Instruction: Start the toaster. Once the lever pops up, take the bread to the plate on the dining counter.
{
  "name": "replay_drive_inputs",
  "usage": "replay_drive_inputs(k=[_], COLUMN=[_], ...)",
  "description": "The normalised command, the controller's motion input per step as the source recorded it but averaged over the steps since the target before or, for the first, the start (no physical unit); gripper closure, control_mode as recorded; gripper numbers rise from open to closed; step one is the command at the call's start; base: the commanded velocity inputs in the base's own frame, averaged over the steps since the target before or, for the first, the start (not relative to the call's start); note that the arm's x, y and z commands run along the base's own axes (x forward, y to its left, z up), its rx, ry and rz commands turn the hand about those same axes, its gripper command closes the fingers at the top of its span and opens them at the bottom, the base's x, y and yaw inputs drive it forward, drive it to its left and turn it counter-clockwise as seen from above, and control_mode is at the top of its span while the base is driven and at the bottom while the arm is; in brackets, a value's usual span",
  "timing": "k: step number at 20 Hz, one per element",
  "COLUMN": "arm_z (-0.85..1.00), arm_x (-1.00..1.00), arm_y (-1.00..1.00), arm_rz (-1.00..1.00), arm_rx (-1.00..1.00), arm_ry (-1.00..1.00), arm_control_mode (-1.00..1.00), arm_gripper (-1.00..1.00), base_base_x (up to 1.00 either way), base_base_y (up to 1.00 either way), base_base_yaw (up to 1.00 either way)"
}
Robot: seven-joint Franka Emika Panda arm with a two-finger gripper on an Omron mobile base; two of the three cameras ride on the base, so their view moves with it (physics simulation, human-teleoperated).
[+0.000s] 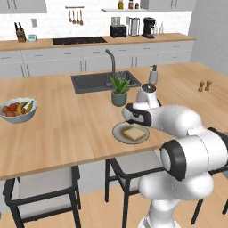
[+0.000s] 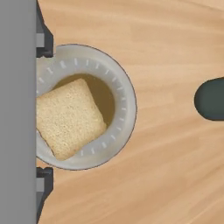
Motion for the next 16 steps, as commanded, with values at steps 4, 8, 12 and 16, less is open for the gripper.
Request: replay_drive_inputs(k=[4,8,12,16], arm_z=[0.89,0.92,0.58,0.02], arm_x=[-0.71,-1.0,-1.0,-1.0], arm_y=[-0.03,0.0,-0.01,-0.03], arm_rz=[0.0,0.0,0.0,0.0], arm_rx=[0.0,0.0,0.0,0.0], arm_ry=[0.04,0.08,0.04,-0.04], arm_control_mode=[-1.0,-1.0,-1.0,-1.0], arm_gripper=[-1.0,-1.0,-1.0,-1.0], base_base_x=[0.0,0.0,0.0,0.0], base_base_y=[0.0,0.0,0.0,0.0], base_base_yaw=[0.0,0.0,0.0,0.0])
